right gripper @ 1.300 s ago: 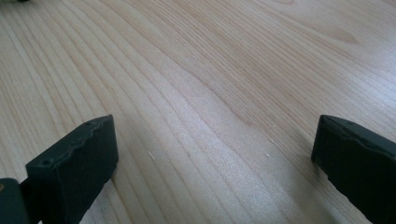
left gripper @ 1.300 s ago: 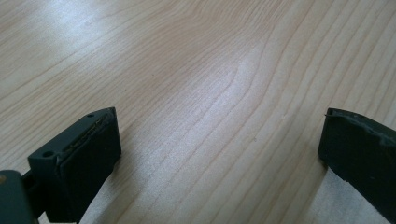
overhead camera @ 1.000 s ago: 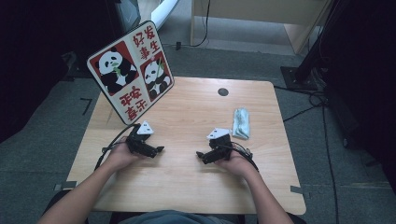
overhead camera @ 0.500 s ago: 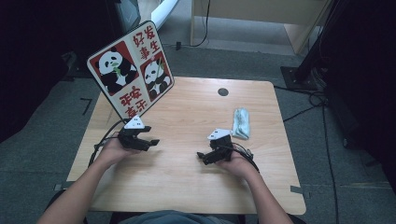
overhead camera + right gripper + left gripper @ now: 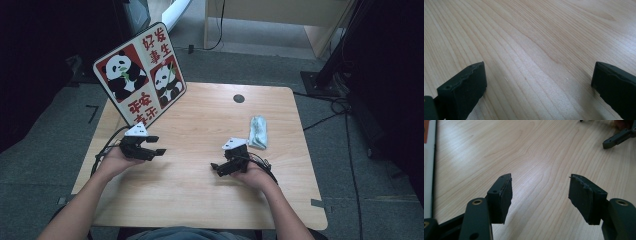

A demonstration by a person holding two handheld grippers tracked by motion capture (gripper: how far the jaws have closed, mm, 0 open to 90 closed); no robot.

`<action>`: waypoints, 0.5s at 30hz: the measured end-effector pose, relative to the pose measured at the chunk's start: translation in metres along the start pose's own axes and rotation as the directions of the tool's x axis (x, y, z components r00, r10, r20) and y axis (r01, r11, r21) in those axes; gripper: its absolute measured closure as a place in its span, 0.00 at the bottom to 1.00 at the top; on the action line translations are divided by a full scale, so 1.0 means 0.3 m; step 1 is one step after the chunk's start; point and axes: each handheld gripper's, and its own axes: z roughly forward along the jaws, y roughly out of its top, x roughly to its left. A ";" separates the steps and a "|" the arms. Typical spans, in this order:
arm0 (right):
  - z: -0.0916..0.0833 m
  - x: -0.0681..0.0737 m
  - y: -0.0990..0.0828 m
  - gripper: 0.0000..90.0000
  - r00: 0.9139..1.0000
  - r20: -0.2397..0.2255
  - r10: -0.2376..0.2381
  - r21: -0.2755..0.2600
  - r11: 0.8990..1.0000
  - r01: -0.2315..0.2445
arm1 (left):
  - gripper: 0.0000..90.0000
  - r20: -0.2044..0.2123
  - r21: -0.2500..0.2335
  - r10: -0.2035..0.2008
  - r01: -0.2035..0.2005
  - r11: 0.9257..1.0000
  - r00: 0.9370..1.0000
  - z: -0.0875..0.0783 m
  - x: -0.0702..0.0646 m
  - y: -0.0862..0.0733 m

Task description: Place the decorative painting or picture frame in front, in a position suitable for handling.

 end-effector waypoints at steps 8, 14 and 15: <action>0.000 0.000 0.000 0.00 1.000 0.000 -0.002 0.000 1.000 0.002 | 0.42 0.002 -0.026 -0.024 0.024 0.999 1.000 -0.044 0.014 0.000; 0.000 0.000 0.000 0.00 1.000 0.000 -0.002 0.000 1.000 0.002 | 0.44 -0.017 -0.041 -0.075 0.075 0.996 0.997 -0.091 0.047 -0.012; 0.000 0.000 0.000 0.00 1.000 0.000 -0.002 0.000 1.000 0.002 | 0.44 -0.017 -0.041 -0.075 0.075 0.996 0.997 -0.091 0.047 -0.012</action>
